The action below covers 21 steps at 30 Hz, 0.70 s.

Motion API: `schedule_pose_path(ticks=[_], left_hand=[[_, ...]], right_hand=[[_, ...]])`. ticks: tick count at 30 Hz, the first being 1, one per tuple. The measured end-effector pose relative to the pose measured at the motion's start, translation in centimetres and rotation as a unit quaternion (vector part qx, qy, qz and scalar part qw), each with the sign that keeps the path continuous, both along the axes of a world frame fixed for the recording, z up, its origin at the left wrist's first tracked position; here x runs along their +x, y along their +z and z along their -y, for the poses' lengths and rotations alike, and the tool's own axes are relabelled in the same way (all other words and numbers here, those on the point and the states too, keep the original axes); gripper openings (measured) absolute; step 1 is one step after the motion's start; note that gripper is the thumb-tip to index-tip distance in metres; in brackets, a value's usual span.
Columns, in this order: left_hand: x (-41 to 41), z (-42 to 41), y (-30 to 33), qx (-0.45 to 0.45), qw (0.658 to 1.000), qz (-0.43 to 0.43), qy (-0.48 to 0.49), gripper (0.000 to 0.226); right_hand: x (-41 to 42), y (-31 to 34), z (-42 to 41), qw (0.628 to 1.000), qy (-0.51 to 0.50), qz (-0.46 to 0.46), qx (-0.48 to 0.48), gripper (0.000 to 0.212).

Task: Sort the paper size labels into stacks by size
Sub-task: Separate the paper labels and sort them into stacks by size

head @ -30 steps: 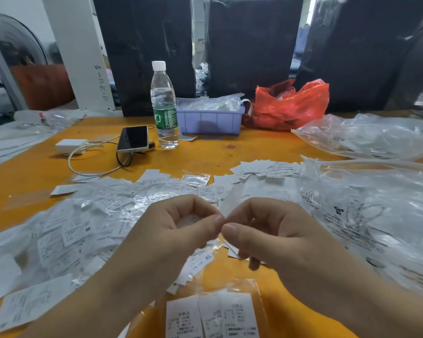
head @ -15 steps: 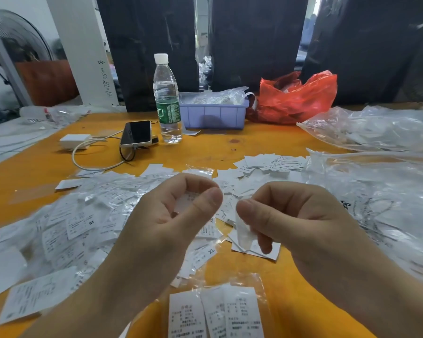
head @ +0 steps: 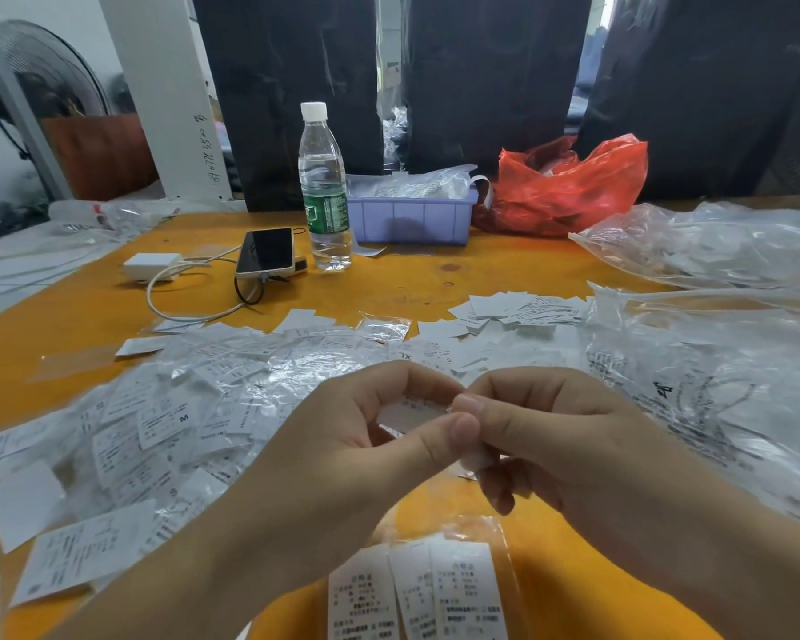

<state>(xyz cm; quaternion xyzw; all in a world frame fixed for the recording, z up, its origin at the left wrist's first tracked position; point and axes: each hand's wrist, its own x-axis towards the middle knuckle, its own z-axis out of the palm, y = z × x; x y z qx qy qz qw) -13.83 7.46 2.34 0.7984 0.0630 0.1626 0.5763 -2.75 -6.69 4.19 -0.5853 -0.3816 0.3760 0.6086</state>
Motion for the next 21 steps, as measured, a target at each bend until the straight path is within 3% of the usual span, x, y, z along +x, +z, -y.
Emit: schedule_pose_path(ticks=[7,11,16,21], left_hand=[[0.0,-0.2,0.0,0.081,0.992,0.018,0.093,0.024],[0.0,0.0,-0.2,0.060,0.997,0.017,0.053,0.024],[0.0,0.4,-0.2,0.030,0.999,0.024,-0.029,0.018],[0.0,0.4,-0.1,0.052,0.998,0.018,-0.019,0.022]], right_hand=[[0.5,-0.2,-0.1,0.997,-0.063,0.036,-0.018,0.033],[1.3,-0.5,-0.1,0.993,-0.101,0.064,-0.026,0.043],[0.7,-0.8,-0.3,0.999,-0.019,0.013,-0.027,0.012],[1.2,-0.5,-0.2,0.995,-0.095,-0.025,0.009,0.009]])
